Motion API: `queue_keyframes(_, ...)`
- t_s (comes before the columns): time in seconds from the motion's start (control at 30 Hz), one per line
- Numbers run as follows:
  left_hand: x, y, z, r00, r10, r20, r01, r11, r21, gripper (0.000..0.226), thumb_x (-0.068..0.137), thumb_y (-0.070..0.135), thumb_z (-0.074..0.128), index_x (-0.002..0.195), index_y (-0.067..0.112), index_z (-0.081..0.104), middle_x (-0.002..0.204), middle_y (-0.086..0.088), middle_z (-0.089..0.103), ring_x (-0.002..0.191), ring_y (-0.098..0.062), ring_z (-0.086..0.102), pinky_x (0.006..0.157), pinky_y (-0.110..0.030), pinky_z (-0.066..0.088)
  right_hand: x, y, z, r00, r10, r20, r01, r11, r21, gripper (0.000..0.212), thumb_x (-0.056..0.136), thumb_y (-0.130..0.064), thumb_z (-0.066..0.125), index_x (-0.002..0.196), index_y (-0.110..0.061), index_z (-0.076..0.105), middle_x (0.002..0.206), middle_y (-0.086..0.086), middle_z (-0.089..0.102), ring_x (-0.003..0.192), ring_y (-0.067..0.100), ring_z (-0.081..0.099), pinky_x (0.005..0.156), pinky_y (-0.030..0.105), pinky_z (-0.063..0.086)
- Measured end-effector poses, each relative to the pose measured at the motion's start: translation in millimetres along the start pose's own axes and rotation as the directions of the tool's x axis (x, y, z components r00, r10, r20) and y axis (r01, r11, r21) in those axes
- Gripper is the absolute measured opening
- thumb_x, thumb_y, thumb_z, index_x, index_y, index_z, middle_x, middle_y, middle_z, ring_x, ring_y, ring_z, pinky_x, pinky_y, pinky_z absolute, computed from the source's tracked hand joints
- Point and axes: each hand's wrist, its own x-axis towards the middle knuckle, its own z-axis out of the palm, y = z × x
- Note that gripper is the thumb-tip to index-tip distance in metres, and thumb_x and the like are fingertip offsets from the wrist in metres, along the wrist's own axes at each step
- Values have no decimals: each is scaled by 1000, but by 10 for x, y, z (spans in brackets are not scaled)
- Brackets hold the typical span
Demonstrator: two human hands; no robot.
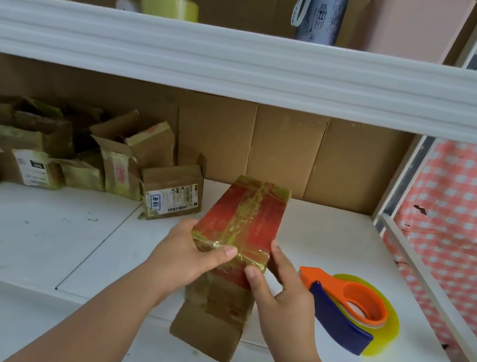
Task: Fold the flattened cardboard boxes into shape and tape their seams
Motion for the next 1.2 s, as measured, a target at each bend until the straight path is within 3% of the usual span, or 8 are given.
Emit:
queue_keyframes(0.17, 102, -77, -180, 1000, -20, 24, 21, 999, -35, 88, 65, 53, 85, 136, 38, 36, 120, 11, 58, 103, -10, 63, 88, -29, 54, 0, -60, 20, 999, -33, 20, 35, 995, -89, 86, 68, -79, 56, 143, -39, 47, 128, -24, 59, 122, -2, 52, 101, 29, 50)
queue_keyframes(0.3, 103, -58, -254, 999, -27, 35, 30, 997, -67, 76, 83, 38, 77, 144, 32, 33, 120, 12, 53, 103, -9, 61, 80, -23, 51, 71, -41, -32, 988, -141, 56, 149, 972, -183, 51, 90, -62, 50, 135, -40, 57, 123, -27, 61, 117, -3, 53, 100, 35, 48)
queue_keyframes(0.43, 116, 33, -194, 982, 174, -67, -105, 812, 574, 105, 69, 89, 48, 151, 25, 29, 149, 12, 19, 142, -18, 13, 114, -44, 29, 134, -51, 86, 979, -177, 97, 194, 959, -207, 50, 95, -41, 60, 142, -45, 45, 143, -25, 38, 133, -7, 31, 111, 23, 30)
queue_keyframes(0.53, 118, 120, -170, 978, 206, 17, -151, 661, 735, 118, 58, 98, 36, 153, 31, 18, 152, 10, 20, 141, -18, 15, 117, -46, 26, 126, -35, 214, 963, -193, 186, 229, 953, -199, 56, 98, -30, 59, 135, -62, 34, 147, -27, 31, 137, -7, 25, 113, 20, 26)
queue_keyframes(0.67, 184, 130, -337, 980, 173, 96, -189, 673, 715, 106, 68, 84, 54, 154, 32, 21, 152, 12, 31, 137, -16, 30, 112, -44, 36, 198, 58, 217, 979, -177, 97, 191, 968, -165, 67, 94, -2, 55, 124, -59, 40, 133, -33, 39, 127, -17, 32, 114, 21, 32)
queue_keyframes(0.87, 237, 192, -727, 983, 57, 176, -154, 777, 610, 87, 82, 37, 69, 156, 35, 24, 158, 19, 22, 141, -11, 24, 116, -32, 29, 457, 117, 114, 977, 6, -213, -42, 986, -164, 70, 87, -15, 68, 147, -25, 35, 148, -4, 38, 137, 16, 36, 114, 47, 38)
queue_keyframes(0.97, 256, 196, -810, 982, 36, 183, -144, 772, 619, 84, 84, 35, 68, 155, 33, 24, 157, 19, 18, 144, -12, 15, 119, -34, 24, 516, 83, 66, 982, 116, -147, -119, 993, -13, 88, 87, -24, 72, 155, -28, 17, 150, -6, 38, 135, 15, 41, 112, 41, 38)
queue_keyframes(1.2, 270, 283, -887, 975, 144, 169, -221, 717, 661, 88, 81, 39, 73, 155, 34, 25, 155, 21, 22, 140, -11, 23, 112, -34, 37, 512, 56, 62, 994, 86, -61, -74, 982, 173, 61, 85, -23, 76, 130, -39, 40, 113, -21, 62, 98, -13, 59, 87, 26, 53)
